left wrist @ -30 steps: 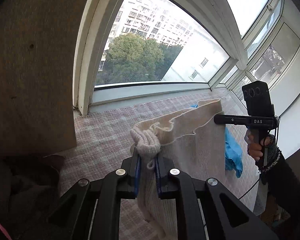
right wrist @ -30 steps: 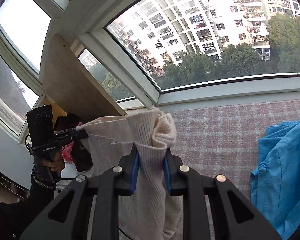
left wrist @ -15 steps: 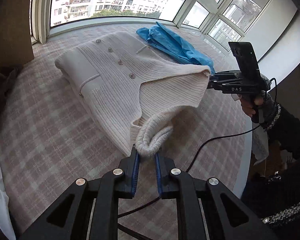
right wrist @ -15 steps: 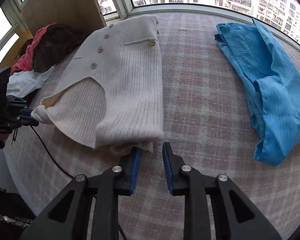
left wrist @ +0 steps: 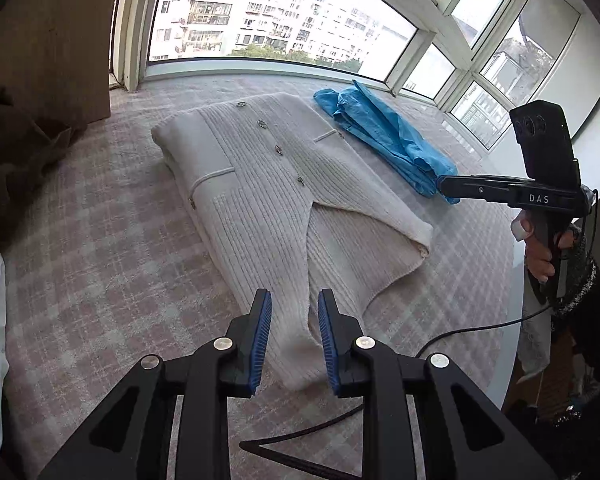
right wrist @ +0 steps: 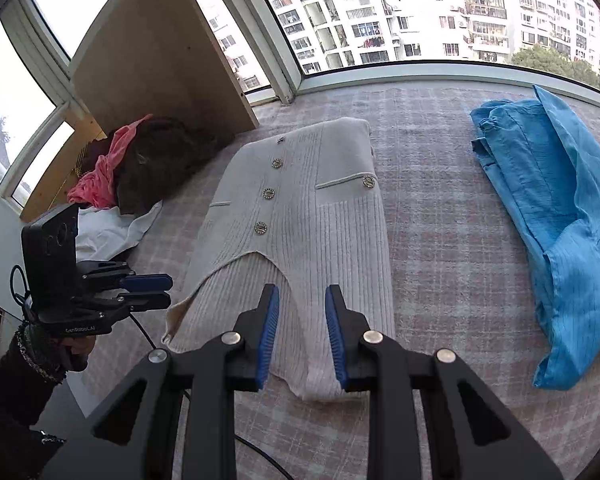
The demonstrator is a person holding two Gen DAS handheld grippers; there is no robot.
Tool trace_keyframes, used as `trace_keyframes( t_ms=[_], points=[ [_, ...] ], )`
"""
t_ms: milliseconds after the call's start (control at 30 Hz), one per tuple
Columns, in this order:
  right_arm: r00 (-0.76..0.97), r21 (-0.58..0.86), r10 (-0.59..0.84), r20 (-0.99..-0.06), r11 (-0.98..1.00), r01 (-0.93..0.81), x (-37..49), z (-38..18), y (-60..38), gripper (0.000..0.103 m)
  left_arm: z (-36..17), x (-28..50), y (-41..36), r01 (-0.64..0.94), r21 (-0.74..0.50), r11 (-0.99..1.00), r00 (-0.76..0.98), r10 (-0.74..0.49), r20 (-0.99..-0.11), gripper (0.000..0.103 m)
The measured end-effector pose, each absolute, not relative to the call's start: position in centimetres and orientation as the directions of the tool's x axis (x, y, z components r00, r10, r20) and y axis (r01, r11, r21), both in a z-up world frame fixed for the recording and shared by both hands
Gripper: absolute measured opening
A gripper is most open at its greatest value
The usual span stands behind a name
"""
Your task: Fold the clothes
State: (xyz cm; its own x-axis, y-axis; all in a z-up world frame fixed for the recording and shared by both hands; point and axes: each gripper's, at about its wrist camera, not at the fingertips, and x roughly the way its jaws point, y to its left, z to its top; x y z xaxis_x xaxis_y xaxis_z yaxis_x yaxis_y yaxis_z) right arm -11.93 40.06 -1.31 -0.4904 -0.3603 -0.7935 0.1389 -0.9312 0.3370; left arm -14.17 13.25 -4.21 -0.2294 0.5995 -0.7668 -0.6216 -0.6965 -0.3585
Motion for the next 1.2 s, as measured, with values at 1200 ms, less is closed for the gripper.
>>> trace_keyframes(
  t_ms=[1200],
  points=[
    [-0.441,0.3,-0.328,-0.836,-0.945,0.135,-29.6,-3.5,47.6,0.022,-1.7,-27.9,21.2,-0.638,-0.192,-0.746,-0.31,0.477,-0.822,0.032]
  ],
)
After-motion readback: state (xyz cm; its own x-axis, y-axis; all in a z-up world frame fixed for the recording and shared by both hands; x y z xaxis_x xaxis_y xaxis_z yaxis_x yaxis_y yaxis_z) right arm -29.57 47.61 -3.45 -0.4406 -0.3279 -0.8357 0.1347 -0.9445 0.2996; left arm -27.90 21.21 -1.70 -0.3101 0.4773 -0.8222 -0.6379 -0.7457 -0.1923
